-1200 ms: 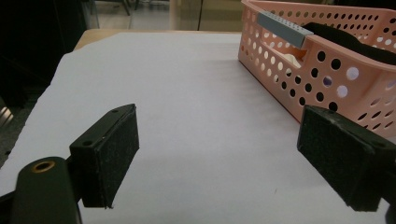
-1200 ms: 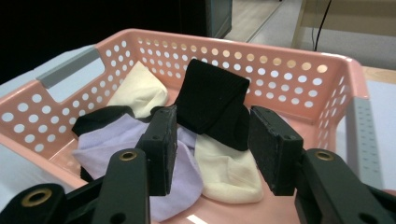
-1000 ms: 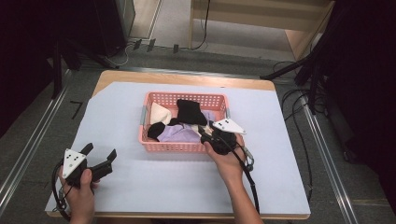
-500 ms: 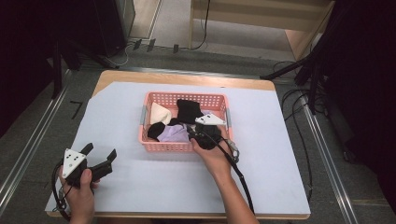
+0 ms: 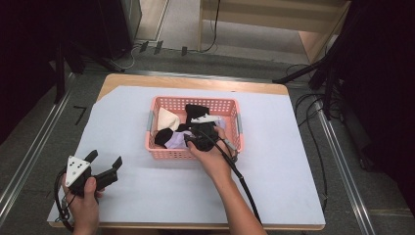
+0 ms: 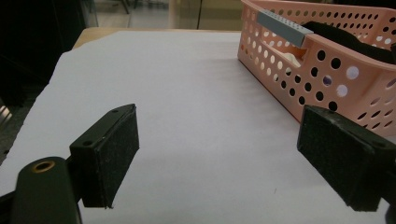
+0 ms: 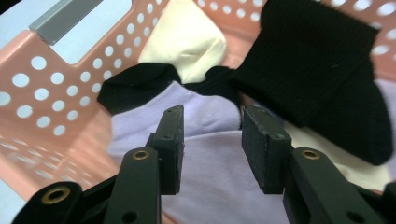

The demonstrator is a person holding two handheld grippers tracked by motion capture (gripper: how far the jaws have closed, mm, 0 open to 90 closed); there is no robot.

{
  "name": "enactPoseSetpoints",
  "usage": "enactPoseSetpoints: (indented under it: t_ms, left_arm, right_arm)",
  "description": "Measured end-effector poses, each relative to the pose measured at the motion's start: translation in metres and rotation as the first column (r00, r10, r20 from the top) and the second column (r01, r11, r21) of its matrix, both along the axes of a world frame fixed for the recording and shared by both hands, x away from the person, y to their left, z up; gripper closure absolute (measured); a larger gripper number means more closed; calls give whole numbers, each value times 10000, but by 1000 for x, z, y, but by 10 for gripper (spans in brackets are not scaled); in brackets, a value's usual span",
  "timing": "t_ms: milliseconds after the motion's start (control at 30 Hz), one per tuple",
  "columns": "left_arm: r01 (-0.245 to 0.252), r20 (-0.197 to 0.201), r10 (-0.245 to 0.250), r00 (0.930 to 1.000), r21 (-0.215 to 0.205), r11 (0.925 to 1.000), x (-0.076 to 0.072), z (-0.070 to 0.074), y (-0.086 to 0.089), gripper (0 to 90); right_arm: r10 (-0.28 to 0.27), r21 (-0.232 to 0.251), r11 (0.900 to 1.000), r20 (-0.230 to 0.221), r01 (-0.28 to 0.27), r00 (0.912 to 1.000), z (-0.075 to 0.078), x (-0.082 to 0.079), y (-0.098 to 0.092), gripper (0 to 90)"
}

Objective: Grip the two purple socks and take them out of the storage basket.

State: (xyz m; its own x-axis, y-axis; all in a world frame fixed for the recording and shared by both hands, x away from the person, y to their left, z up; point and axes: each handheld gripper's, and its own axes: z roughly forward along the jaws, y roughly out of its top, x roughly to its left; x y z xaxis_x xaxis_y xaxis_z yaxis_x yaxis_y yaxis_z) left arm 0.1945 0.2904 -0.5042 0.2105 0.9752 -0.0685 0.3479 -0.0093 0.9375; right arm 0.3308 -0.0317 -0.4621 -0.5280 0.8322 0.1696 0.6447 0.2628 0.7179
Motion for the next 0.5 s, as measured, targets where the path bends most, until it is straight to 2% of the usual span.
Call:
enactPoseSetpoints:
  t_ms: [100, 133, 167, 233, 267, 367, 400, 467, 500]
  left_arm:
    - [14, -6, -14, 10000, 2, 10000, 0, 0, 0, 137]
    - [13, -12, -13, 10000, -2, 10000, 0, 0, 0, 137]
    - [30, -5, -30, 10000, -13, 10000, 0, 0, 0, 137]
    - [35, -9, -35, 10000, -14, 10000, 0, 0, 0, 137]
    - [34, -22, -35, 10000, -16, 10000, 0, 0, 0, 137]
    - [31, -25, -31, 10000, -30, 10000, 0, 0, 0, 137]
    - [32, -29, -32, 10000, -40, 10000, 1, 0, 0, 138]
    - [37, -37, -37, 10000, -39, 10000, 1, 0, 0, 137]
    - [38, -47, -38, 10000, -55, 10000, 1, 0, 0, 137]
  right_arm:
    - [-286, 43, 9996, -355, 288, 9990, 2, 3, 5, 536]
    - [-579, 71, 9983, -658, 585, 9961, 3, 7, 6, 458]
    - [-579, 71, 9983, -658, 585, 9961, 3, 7, 6, 458]
    - [-1002, 34, 9949, -503, 1005, 9937, 3, 11, 9, 423]
    - [-1288, -598, 9903, -563, 1254, 9901, 0, 15, 13, 406]
    - [-1361, -830, 9881, -832, 1293, 9872, -4, 20, 17, 396]
    - [-1345, -1039, 9870, -1122, 1229, 9845, -7, 23, 22, 372]
    - [-1323, -1123, 9866, -1232, 1186, 9835, -8, 24, 24, 357]
    - [-1256, -1329, 9852, -1317, 1080, 9833, -10, 26, 26, 352]
